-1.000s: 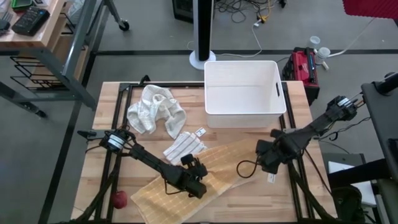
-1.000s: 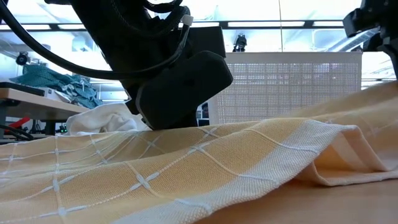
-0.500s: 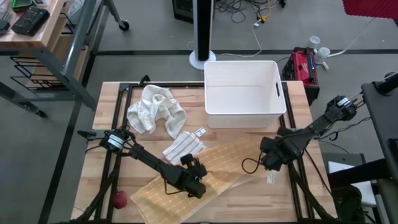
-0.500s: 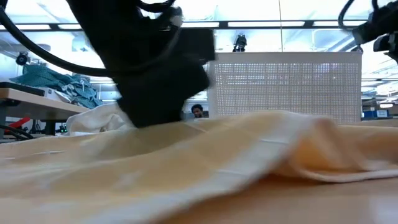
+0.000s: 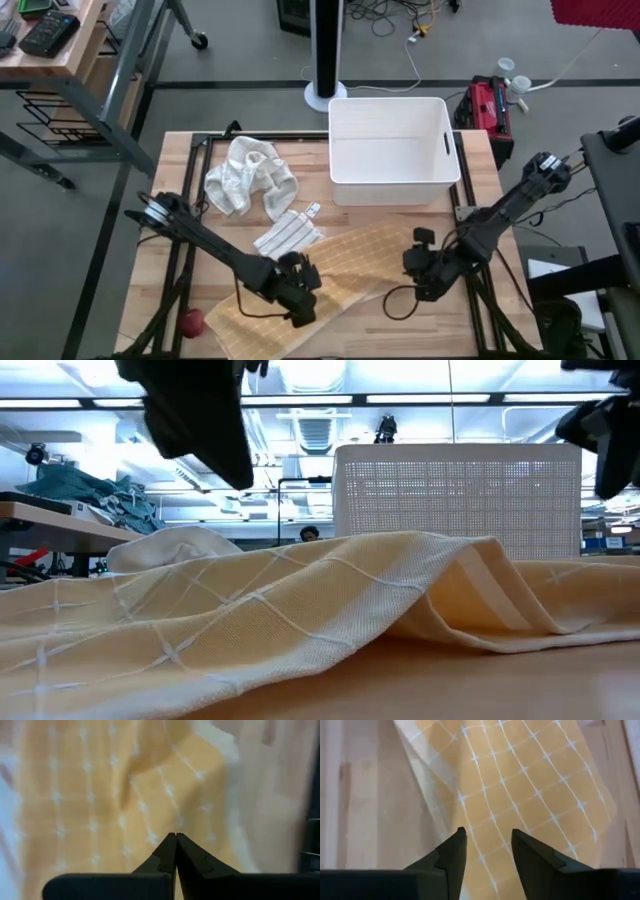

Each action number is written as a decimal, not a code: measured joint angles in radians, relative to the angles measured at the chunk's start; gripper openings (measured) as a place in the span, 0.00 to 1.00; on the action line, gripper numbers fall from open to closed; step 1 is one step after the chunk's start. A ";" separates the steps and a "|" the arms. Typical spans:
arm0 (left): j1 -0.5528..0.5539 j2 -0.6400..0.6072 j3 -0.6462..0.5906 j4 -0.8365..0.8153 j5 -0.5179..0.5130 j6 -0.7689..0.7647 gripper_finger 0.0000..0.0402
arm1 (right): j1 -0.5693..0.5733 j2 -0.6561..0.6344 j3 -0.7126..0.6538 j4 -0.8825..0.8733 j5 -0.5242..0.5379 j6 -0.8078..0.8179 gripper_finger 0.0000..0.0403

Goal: Fold towel
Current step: Fold the yellow squared towel

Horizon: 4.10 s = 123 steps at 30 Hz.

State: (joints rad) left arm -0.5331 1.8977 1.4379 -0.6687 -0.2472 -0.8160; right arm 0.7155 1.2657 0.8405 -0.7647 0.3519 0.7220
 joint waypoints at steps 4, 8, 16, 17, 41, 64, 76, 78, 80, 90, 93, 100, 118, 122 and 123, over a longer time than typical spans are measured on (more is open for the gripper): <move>-0.021 0.021 -0.001 -0.001 0.068 -0.090 0.00 | -0.006 0.068 -0.028 0.012 0.093 0.025 0.31; -0.043 0.056 -0.001 -0.008 0.105 -0.163 0.00 | -0.044 0.140 -0.035 0.023 0.167 0.074 0.24; -0.070 0.113 -0.001 -0.020 0.326 -0.309 0.00 | -0.159 0.257 -0.036 0.047 0.169 0.033 0.07; -0.073 0.115 -0.001 -0.037 0.336 -0.317 0.00 | -0.169 0.271 -0.036 0.049 0.149 0.020 0.05; -0.067 0.103 -0.176 -0.370 0.383 -0.301 0.00 | -0.049 0.171 -0.062 -0.117 -0.345 0.174 0.00; -0.228 0.044 -0.019 -0.373 0.305 -0.320 0.00 | 0.064 0.019 -0.062 -0.011 -0.201 0.039 0.00; -0.370 0.043 -0.039 -0.214 0.284 -0.542 0.09 | 0.139 0.177 -0.045 0.198 -0.324 -0.084 0.09; -0.370 0.043 -0.054 -0.185 0.284 -0.507 0.15 | 0.141 0.213 -0.026 0.199 -0.367 -0.087 0.16; -0.369 0.043 -0.070 -0.157 0.282 -0.471 0.22 | 0.148 0.258 -0.003 0.208 -0.400 -0.099 0.23; -0.362 0.052 -0.161 -0.135 0.257 -0.486 0.43 | 0.166 0.433 0.097 0.177 -0.434 -0.139 0.45; -0.362 0.062 -0.182 -0.132 0.261 -0.503 0.41 | 0.166 0.476 0.104 0.169 -0.424 -0.123 0.45; -0.366 0.067 -0.183 -0.160 0.251 -0.616 0.20 | 0.167 0.472 0.101 0.098 -0.328 -0.021 0.26; -0.381 0.077 -0.014 -0.379 0.347 -0.651 0.00 | 0.168 0.323 0.101 -0.006 -0.489 -0.003 0.00; -0.383 0.077 -0.014 -0.377 0.346 -0.663 0.00 | 0.168 0.315 0.101 -0.014 -0.488 0.012 0.00; -0.383 0.077 -0.014 -0.370 0.346 -0.662 0.00 | 0.168 0.314 0.101 -0.014 -0.488 0.012 0.00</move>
State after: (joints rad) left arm -0.9165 1.9747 1.4242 -1.0386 0.0985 -1.4784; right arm 0.8837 1.5796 0.9417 -0.7784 -0.1364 0.7338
